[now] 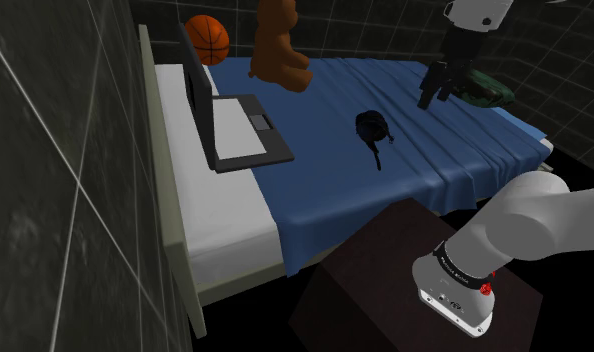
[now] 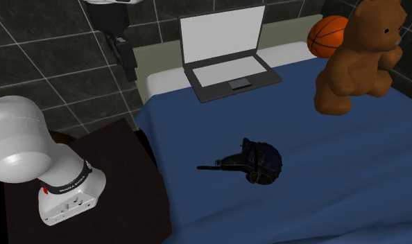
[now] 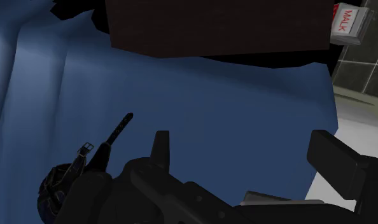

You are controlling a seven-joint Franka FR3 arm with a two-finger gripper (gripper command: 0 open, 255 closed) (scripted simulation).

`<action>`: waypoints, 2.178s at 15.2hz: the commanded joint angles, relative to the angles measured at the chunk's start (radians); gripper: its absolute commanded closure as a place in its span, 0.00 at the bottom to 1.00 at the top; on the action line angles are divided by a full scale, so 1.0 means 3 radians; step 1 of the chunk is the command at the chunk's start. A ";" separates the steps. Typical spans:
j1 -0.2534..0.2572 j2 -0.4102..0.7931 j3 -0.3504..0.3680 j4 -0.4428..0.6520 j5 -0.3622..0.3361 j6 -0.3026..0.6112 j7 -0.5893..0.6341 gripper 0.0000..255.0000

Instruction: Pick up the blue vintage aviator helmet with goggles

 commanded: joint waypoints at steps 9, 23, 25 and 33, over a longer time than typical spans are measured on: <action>-0.0197 0.0459 -0.0503 -0.0247 -0.0092 0.0890 -0.0209 0.00; -0.0235 0.1918 -0.1435 -0.0021 0.0468 0.2292 -0.0938 0.00; -0.0216 0.2187 -0.1554 0.0083 0.0701 0.2431 -0.1131 0.00; -0.0348 0.3160 -0.1699 0.0546 0.1734 0.2675 -0.1901 0.00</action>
